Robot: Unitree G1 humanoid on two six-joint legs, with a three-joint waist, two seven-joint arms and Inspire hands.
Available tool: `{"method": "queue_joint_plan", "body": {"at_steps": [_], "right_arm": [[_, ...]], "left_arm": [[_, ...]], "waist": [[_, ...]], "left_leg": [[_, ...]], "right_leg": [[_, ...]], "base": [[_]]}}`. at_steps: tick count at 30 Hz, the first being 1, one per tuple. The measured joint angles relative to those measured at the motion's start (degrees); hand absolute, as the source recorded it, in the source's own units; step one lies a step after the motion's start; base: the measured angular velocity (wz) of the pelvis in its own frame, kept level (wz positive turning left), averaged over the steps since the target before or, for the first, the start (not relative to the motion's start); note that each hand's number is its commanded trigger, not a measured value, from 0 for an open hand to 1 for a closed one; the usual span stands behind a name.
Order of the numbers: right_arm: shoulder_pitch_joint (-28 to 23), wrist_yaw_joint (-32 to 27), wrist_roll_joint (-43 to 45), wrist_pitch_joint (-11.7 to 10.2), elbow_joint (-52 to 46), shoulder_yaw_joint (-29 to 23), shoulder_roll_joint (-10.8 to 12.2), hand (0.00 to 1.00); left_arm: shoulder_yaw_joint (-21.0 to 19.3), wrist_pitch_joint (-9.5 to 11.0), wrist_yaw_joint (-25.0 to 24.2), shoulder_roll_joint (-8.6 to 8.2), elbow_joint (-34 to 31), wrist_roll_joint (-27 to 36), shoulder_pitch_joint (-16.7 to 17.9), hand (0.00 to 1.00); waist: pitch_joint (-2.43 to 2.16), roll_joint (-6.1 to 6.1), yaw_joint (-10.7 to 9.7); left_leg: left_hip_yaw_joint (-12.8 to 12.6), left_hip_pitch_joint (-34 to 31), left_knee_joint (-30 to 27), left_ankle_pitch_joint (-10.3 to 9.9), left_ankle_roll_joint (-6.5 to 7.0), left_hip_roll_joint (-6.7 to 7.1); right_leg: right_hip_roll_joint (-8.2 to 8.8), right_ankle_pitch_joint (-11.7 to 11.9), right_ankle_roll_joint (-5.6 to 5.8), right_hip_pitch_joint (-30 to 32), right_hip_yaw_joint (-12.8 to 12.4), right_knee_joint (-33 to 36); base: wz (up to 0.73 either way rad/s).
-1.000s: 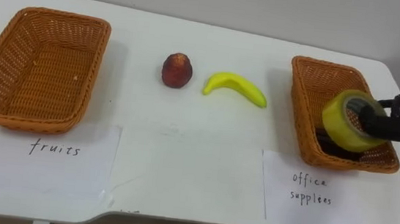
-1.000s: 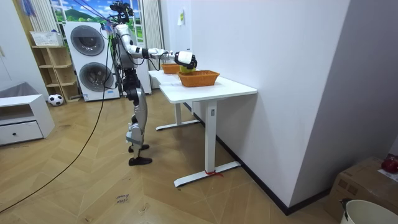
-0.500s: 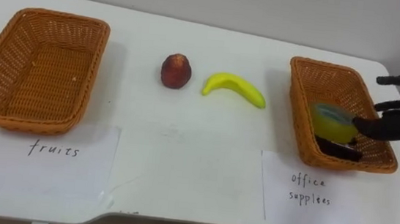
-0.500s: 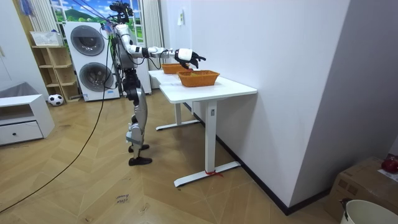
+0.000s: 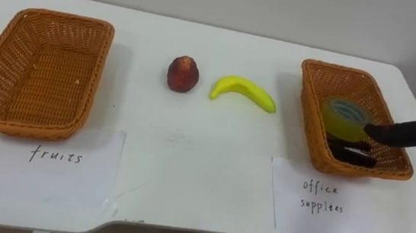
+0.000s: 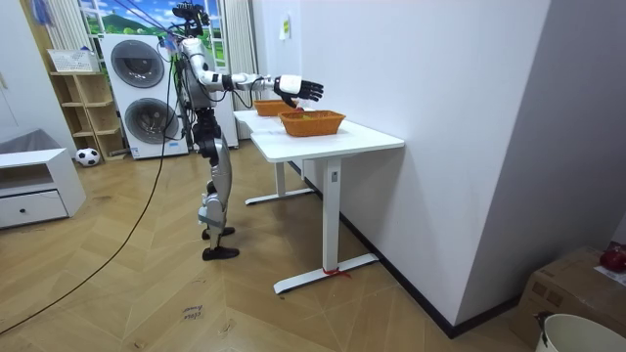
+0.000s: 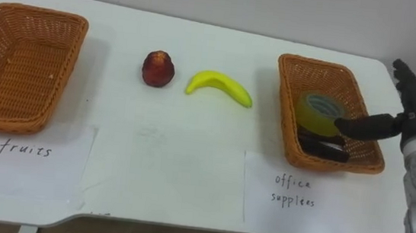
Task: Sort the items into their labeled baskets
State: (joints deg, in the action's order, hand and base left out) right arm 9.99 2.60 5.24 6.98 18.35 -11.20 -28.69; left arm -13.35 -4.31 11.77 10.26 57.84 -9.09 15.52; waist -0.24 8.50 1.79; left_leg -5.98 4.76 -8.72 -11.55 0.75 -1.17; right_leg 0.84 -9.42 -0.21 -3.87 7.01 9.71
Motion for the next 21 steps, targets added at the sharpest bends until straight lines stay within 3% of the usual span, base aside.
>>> {"method": "queue_joint_plan", "body": {"at_steps": [21], "right_arm": [[-0.01, -0.01, -2.53, -0.18, -12.12, 0.00, 0.00, 0.00]], "left_arm": [[0.54, 0.26, 0.62, -0.27, -1.72, 1.65, -1.36, 0.00]], "waist": [[0.22, 0.11, 0.13]], "left_leg": [[0.04, 0.32, -0.04, 0.01, -0.01, 0.02]], "right_leg": [[0.16, 0.04, -0.06, -0.09, 0.53, 0.02]], "base": [[0.00]]}}
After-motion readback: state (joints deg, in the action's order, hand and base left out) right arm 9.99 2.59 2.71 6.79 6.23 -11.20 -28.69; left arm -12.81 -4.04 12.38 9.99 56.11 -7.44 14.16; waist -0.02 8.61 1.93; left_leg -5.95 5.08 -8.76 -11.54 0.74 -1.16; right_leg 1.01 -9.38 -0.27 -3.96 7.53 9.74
